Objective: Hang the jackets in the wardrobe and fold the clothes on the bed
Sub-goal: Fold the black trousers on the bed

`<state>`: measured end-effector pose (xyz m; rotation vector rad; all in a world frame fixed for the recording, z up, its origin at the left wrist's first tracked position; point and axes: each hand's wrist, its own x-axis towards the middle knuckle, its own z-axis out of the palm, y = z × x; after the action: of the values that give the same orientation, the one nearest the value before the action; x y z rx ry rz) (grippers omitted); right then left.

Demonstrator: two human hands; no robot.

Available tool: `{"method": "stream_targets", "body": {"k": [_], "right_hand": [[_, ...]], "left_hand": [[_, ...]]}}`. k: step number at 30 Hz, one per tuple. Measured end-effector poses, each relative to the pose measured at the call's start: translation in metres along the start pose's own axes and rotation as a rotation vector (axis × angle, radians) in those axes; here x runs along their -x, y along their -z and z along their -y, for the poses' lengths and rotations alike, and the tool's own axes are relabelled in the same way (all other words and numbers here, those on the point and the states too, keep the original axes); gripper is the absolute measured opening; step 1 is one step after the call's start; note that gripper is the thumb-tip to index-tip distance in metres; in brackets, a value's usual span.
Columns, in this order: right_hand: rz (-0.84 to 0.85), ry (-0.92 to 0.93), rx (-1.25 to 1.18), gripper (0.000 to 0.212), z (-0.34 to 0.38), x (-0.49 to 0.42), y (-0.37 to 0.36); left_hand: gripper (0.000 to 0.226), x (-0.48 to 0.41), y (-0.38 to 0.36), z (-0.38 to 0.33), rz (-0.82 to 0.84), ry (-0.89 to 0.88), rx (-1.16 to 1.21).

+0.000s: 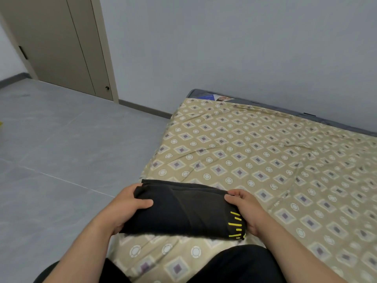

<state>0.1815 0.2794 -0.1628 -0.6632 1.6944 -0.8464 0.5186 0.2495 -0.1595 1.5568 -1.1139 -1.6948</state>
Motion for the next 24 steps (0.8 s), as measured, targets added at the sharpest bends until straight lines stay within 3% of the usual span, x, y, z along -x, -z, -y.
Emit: {"method": "stream_targets", "body": {"k": [3, 5, 7, 10, 11, 13, 15, 16, 18, 20, 22, 24], "right_hand": [[-0.202, 0.194, 0.181, 0.002, 0.001, -0.004, 0.002], [-0.346, 0.302, 0.227, 0.013, 0.008, -0.01, -0.001], [-0.409, 0.324, 0.331, 0.017, 0.012, -0.018, -0.006], [-0.362, 0.26, 0.576, 0.02, 0.006, -0.029, -0.015], [-0.361, 0.252, 0.607, 0.022, 0.003, -0.031, -0.016], [-0.37, 0.255, 0.606, 0.024, 0.001, -0.034, -0.016], [-0.378, 0.248, 0.598, 0.024, 0.002, -0.033, -0.016], [-0.376, 0.245, 0.595, 0.023, 0.003, -0.032, -0.016], [-0.364, 0.253, 0.638, 0.023, 0.005, -0.025, -0.017], [-0.423, 0.384, 0.838, 0.025, 0.01, -0.017, -0.016], [-0.504, 0.658, 1.03, 0.028, 0.016, -0.007, -0.024], [-0.334, 0.825, 1.17, 0.041, 0.019, 0.0, -0.04]], "left_hand": [[0.037, -0.01, -0.004, -0.009, -0.059, -0.023, 0.206], [0.035, -0.018, -0.006, -0.017, -0.101, -0.066, 0.294], [0.027, -0.024, -0.016, -0.015, -0.222, -0.109, 0.128], [0.021, -0.024, -0.032, 0.001, -0.534, -0.155, -0.199], [0.024, -0.02, -0.035, 0.005, -0.654, -0.232, -0.284], [0.031, -0.012, -0.042, 0.003, -0.784, -0.62, -0.557], [0.039, -0.008, -0.059, -0.006, -0.547, -0.953, -0.809], [0.049, -0.006, -0.07, -0.007, -0.36, -0.925, -0.941], [0.071, -0.008, -0.091, 0.004, -0.138, -0.682, -1.203], [0.078, -0.017, -0.1, 0.023, -0.118, -0.534, -1.322], [0.081, -0.025, -0.101, 0.027, -0.153, -0.509, -1.358], [0.087, -0.033, -0.1, 0.024, -0.157, -0.509, -1.384]]}}
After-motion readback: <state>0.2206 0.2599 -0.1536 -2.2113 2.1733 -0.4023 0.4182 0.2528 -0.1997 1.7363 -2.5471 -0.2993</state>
